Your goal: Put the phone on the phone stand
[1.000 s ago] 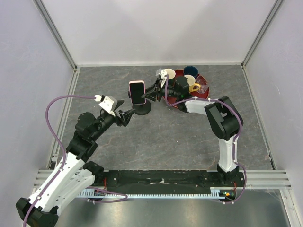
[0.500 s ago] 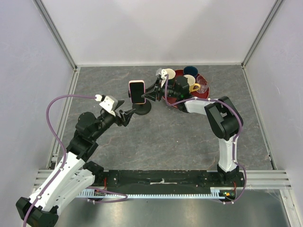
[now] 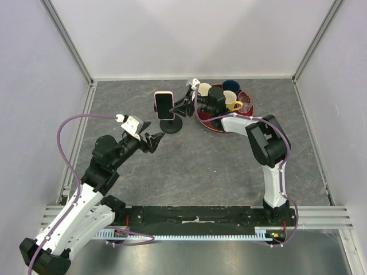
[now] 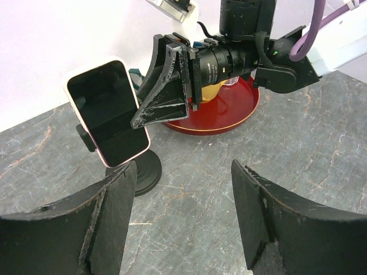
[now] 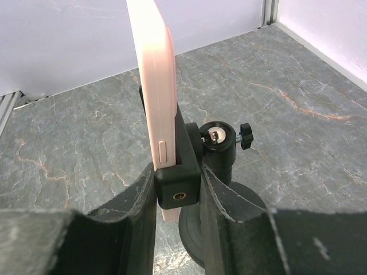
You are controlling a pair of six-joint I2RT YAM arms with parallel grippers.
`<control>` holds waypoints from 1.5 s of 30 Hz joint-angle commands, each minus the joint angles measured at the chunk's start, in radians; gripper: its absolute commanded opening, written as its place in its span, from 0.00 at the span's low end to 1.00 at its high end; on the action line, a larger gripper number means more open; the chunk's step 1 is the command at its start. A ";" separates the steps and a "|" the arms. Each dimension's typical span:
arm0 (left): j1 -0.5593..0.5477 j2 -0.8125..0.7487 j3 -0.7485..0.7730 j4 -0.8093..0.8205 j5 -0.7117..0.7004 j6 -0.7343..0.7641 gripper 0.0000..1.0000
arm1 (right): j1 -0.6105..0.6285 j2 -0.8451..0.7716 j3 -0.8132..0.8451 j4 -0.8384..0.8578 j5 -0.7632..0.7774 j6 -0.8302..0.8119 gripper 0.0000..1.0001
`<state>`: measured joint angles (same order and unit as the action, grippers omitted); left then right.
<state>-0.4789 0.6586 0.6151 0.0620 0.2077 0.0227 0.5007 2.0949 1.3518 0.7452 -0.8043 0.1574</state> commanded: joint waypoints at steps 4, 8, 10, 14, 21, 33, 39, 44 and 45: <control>-0.003 -0.008 0.002 0.035 -0.014 -0.024 0.73 | -0.022 0.033 0.020 -0.129 0.122 -0.030 0.37; -0.004 -0.011 0.005 0.035 -0.010 -0.024 0.73 | -0.022 0.002 -0.008 -0.151 0.189 -0.030 0.64; -0.009 -0.017 0.005 0.035 -0.007 -0.024 0.73 | -0.022 -0.021 -0.019 -0.170 0.218 -0.039 0.70; -0.009 -0.024 0.000 0.033 -0.022 -0.024 0.73 | -0.024 -0.087 -0.060 -0.213 0.264 -0.045 0.82; -0.013 -0.022 0.002 0.029 -0.025 0.003 0.73 | -0.021 -0.268 -0.223 -0.303 0.413 -0.044 0.91; -0.017 -0.019 0.008 0.024 -0.040 0.003 0.73 | -0.024 -0.715 -0.422 -0.742 1.039 -0.019 0.98; -0.017 -0.048 0.002 0.022 -0.192 -0.006 0.73 | -0.024 -0.924 -0.499 -0.886 1.382 0.077 0.98; -0.015 -0.085 -0.011 0.021 -0.457 0.005 0.73 | -0.025 -1.076 -0.557 -0.919 1.472 0.131 0.98; -0.015 -0.091 -0.015 0.021 -0.473 0.008 0.73 | -0.025 -1.122 -0.565 -0.919 1.472 0.136 0.98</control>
<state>-0.4942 0.5980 0.6140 0.0547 -0.0544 0.0231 0.4770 1.0855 0.8104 -0.1364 0.5251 0.2340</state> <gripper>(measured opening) 0.729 0.982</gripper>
